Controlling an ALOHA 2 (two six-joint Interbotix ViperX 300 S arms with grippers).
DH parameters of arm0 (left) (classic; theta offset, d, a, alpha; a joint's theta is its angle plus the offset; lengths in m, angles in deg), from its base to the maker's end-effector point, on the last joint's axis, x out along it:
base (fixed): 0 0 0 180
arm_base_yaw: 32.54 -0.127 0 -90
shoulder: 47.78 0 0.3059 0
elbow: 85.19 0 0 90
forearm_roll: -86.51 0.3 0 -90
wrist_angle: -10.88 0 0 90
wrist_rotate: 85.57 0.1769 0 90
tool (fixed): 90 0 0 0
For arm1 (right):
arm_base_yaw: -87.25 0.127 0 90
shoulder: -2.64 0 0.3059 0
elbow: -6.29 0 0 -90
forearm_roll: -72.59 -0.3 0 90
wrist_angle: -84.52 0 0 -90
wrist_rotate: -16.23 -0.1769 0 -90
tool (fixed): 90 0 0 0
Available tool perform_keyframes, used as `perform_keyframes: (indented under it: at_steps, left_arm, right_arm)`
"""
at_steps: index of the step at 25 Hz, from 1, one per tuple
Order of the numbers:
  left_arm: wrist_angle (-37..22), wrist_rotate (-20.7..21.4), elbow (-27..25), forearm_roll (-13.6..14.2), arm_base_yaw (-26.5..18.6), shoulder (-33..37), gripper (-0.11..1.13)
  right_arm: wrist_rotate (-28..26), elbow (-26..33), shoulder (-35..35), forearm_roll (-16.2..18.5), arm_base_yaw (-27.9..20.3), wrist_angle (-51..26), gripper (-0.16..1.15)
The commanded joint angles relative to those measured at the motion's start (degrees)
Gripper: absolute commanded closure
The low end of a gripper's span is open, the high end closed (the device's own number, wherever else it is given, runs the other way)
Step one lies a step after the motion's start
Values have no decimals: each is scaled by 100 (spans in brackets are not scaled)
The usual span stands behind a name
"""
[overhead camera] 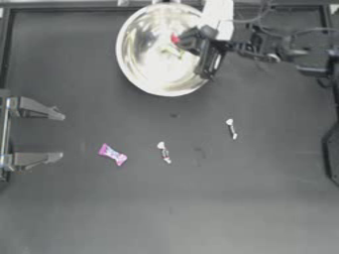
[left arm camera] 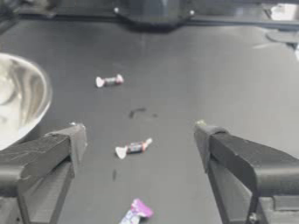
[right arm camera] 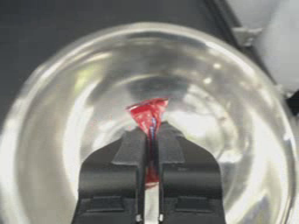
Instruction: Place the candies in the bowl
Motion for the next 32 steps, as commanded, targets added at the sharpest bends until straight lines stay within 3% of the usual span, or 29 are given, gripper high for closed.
perform_keyframes:
  at_steps: [1, 7, 13, 14, 17, 22, 26, 32]
  left_arm:
    - [44, -9, 9, -9, -9, 70, 0]
    - [18, 0, 0, -9, -9, 114, 0]
    - [9, 0, 0, 0, -9, 114, 0]
    - [9, 9, -9, 0, -9, 114, 0]
    - [9, 18, -9, -9, -9, 114, -1]
    - [-105, 26, 35, 0, -9, 114, -1]
    - [-229, 35, 62, 0, -62, 114, -1]
    - [-237, 35, 70, 0, -79, 123, -1]
  right_arm:
    - [-18, 325, -185, 26, -88, 211, 69]
    - [-9, 650, -642, 246, -114, 149, 57]
    - [-35, 738, -712, 404, -114, 105, -6]
    - [-35, 729, -686, 404, -88, 105, -11]
    - [-62, 686, -501, 316, -26, 44, -1]
    - [-53, 264, 299, 35, 272, 18, 0]
    - [-62, -352, 1248, -26, 694, 211, 0]
    - [-62, -1354, 2646, -404, 1336, 387, 0]
